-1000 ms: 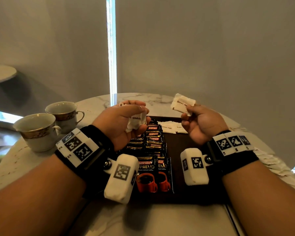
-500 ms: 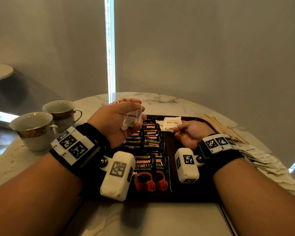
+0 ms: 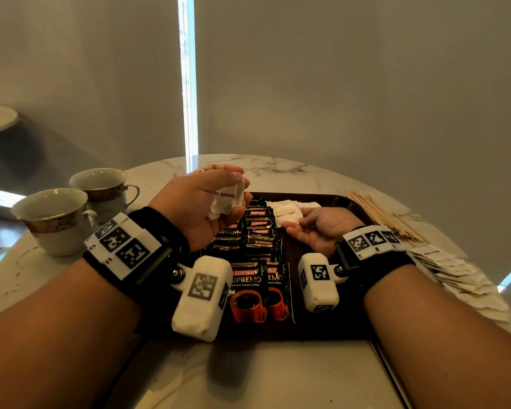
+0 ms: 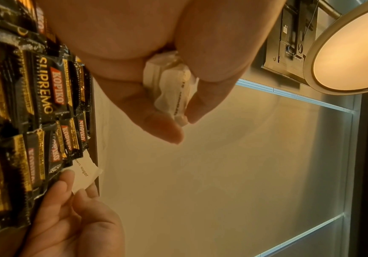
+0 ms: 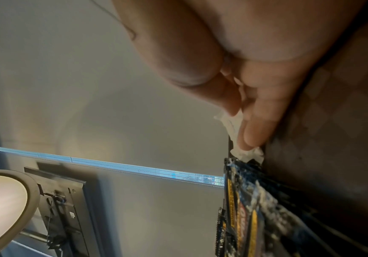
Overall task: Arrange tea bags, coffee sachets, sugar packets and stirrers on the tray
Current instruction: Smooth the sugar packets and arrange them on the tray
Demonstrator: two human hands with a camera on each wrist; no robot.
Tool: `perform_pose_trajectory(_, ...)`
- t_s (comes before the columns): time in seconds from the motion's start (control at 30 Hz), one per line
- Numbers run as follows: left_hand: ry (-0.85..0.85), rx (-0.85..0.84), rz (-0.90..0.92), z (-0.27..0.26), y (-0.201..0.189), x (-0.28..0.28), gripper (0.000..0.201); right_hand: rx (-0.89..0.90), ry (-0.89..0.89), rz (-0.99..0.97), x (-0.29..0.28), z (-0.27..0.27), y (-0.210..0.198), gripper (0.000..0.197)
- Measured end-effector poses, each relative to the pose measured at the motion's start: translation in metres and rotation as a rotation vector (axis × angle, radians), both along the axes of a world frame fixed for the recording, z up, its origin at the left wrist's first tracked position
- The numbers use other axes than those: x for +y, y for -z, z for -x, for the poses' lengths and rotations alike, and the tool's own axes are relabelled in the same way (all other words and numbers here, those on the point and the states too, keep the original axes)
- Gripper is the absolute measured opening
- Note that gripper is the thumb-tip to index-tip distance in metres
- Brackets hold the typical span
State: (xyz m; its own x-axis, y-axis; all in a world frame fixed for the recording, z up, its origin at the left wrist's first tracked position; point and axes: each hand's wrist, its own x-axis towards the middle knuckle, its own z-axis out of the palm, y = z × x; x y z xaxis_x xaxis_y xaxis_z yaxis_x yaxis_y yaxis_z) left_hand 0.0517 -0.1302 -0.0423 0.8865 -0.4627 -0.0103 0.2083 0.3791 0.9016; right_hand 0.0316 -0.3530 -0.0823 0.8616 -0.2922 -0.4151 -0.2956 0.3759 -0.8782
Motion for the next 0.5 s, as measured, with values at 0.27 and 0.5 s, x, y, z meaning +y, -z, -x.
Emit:
perform_pose_trajectory(0.27,0.002,0.01,0.011,-0.0012,-0.0004,0.0009,0.009,-0.061,0.048,0.031,-0.0036,0.0024,-0.0025,0.021)
perform_pose_trajectory(0.5,-0.002,0.01,0.01,-0.0021,0.0003,0.001,0.009,-0.013,0.028,0.11,-0.0036,0.0038,-0.0003,0.017)
